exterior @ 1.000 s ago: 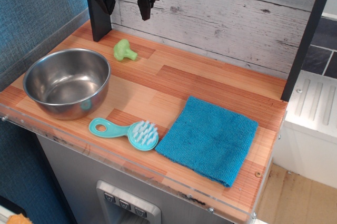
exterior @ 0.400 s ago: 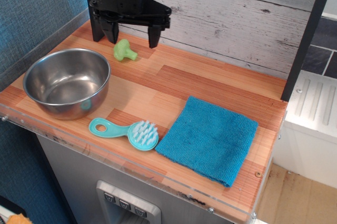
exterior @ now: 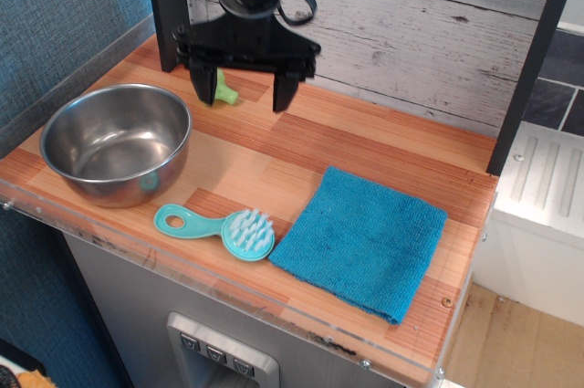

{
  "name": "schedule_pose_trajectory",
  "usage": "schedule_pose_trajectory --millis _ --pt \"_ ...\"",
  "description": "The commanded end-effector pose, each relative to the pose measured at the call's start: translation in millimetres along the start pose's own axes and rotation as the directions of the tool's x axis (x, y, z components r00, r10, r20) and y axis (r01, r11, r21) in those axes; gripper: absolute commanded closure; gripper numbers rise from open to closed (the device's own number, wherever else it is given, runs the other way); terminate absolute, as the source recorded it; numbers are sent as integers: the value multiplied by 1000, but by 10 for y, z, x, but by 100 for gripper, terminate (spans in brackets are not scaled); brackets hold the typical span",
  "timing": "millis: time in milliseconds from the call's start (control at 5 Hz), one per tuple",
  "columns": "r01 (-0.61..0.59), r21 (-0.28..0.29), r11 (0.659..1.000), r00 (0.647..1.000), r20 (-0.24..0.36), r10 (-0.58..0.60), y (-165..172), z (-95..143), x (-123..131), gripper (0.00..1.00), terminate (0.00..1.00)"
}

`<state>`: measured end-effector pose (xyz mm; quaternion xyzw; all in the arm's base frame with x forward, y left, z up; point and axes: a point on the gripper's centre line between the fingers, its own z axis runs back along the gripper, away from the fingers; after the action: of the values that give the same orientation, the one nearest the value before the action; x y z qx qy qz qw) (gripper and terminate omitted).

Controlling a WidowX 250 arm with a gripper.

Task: Put the bowl near the blue rectangle and green food.

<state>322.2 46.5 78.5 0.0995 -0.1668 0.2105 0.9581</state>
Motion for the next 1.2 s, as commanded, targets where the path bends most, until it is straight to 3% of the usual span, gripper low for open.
schedule_pose_trajectory --millis 0,600,1000 --pt "13 119 993 1000 -11 -12 159 23 -128 0 0" --pt "-45 186 981 995 -75 60 469 -245 -209 0 0" --pt "-65 189 980 988 -129 90 583 -460 -219 0 0"
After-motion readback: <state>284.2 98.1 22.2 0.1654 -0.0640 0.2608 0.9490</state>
